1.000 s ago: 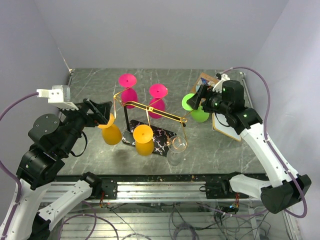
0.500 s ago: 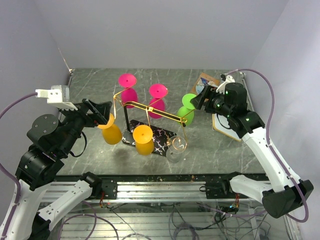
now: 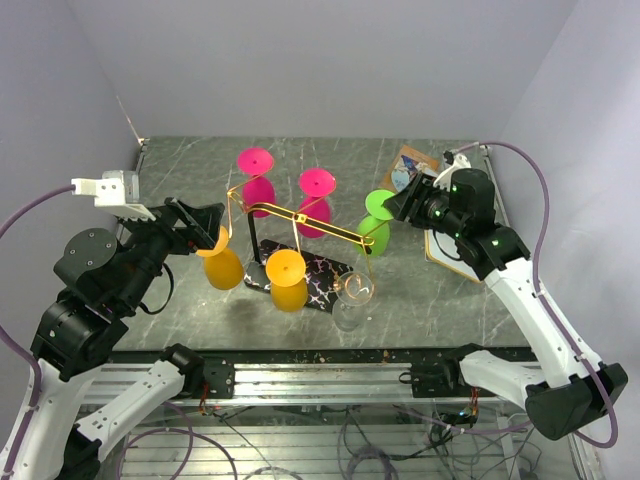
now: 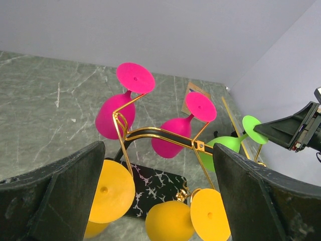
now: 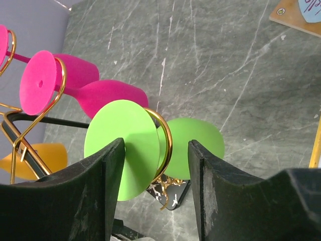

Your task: Take the wine glass off the wine glass rack

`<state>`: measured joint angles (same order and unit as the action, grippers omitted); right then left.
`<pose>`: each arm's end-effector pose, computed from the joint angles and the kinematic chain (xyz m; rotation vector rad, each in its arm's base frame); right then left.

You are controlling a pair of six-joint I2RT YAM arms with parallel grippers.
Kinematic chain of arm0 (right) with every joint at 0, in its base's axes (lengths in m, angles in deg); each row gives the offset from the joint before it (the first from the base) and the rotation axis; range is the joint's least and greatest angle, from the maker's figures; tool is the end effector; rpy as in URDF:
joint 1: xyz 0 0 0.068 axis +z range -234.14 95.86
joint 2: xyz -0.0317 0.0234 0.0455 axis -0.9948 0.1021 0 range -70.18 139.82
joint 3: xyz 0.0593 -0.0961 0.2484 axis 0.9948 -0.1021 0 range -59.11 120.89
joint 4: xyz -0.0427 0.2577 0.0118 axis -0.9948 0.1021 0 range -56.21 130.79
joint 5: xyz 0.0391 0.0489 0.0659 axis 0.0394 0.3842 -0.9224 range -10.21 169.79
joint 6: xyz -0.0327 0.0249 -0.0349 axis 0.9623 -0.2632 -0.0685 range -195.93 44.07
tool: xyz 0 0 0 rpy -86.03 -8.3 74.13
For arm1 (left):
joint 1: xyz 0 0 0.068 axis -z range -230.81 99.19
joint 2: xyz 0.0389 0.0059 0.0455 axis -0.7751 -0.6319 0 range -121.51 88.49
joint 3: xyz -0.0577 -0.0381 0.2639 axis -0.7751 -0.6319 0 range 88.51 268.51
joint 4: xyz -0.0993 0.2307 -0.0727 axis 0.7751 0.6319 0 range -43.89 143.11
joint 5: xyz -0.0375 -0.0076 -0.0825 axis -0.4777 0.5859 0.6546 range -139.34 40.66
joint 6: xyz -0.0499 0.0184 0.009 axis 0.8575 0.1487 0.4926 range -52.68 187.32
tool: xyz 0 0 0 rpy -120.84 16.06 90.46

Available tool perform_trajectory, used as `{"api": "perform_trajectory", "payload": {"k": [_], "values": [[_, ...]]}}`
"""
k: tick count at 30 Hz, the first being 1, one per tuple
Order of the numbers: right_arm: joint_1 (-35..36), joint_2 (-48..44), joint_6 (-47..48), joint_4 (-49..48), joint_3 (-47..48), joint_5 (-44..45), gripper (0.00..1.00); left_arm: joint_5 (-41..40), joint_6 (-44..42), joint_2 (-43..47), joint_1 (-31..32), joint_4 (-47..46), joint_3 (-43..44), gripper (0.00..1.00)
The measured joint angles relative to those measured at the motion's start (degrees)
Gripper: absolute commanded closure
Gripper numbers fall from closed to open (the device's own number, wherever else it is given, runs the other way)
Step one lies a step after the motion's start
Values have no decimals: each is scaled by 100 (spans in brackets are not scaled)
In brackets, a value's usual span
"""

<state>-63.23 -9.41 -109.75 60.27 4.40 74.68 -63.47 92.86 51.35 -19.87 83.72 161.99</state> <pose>0.2167 0.0862 0.3714 0.1715 2.0459 0.6969 0.0730 -0.0337 0.4640 -0.1192 1.6174 -0.5692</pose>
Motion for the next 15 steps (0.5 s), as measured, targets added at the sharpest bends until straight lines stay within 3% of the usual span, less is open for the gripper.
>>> {"api": "perform_trajectory", "payload": {"k": [7, 15], "values": [[0, -66, -74, -48, -42, 4, 63, 4, 2, -13, 0, 7, 2, 1], [-28, -92, -79, -33, -42, 109, 63, 24, 2, -72, 0, 15, 37, 1]]}}
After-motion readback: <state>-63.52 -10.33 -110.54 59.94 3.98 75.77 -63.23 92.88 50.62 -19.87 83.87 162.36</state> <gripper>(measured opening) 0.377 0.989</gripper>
